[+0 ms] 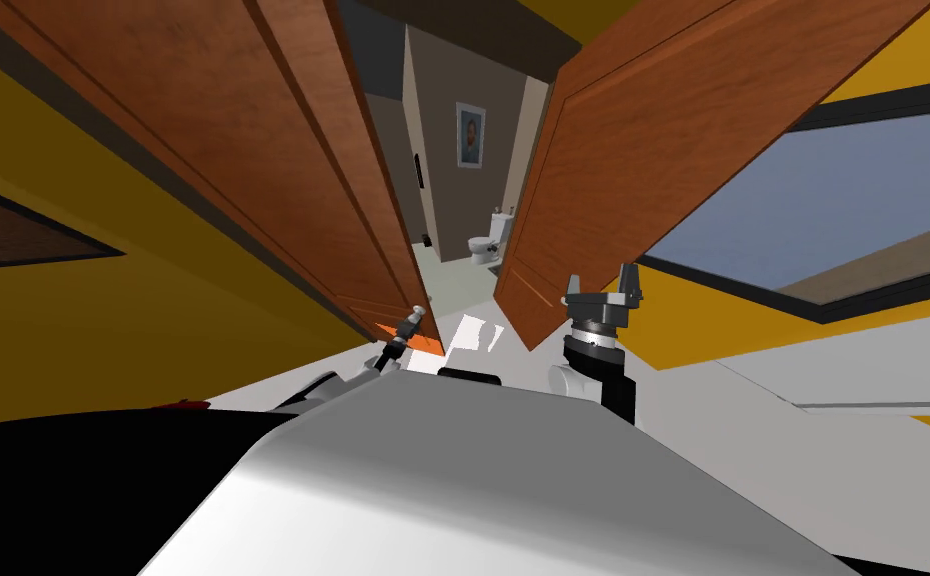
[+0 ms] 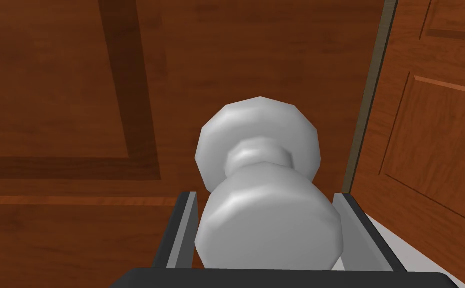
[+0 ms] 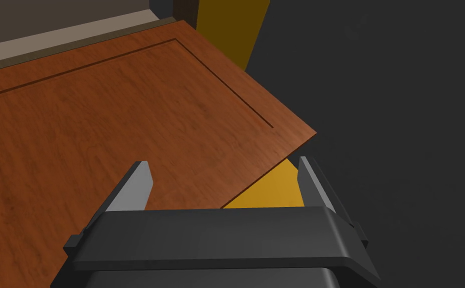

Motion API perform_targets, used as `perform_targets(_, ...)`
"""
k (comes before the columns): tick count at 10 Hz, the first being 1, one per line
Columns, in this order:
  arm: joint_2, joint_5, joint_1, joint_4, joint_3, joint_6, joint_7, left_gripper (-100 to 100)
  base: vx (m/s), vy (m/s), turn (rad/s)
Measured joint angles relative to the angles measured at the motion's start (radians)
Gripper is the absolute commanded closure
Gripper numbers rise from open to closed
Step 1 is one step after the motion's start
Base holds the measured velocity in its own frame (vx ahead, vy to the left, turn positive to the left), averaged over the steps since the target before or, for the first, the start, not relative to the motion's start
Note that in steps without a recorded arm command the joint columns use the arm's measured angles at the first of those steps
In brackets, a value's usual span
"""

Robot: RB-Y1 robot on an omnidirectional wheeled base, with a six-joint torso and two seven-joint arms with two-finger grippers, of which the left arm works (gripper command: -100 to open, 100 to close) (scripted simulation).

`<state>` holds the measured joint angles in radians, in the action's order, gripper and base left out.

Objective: Pull the door open

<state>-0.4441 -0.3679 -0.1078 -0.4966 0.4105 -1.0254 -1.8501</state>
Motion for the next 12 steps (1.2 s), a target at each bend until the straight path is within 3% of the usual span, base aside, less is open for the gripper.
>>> perform_targets(4, -0.034, 0.005, 0.028, 0.001, 0.019, -0.050, -0.031, 100, -0.181, 0.071, -0.129)
perform_targets(9, -0.068, 0.019, 0.050, 0.060, 0.057, -0.150, -0.088, 100, -0.173, 0.072, -0.139)
perform_targets(11, -0.072, 0.019, 0.062, 0.056, 0.060, -0.153, -0.091, 100, -0.154, 0.084, -0.166)
perform_targets(12, -0.073, 0.020, 0.056, 0.074, 0.064, -0.169, -0.097, 100, -0.242, 0.135, -0.201)
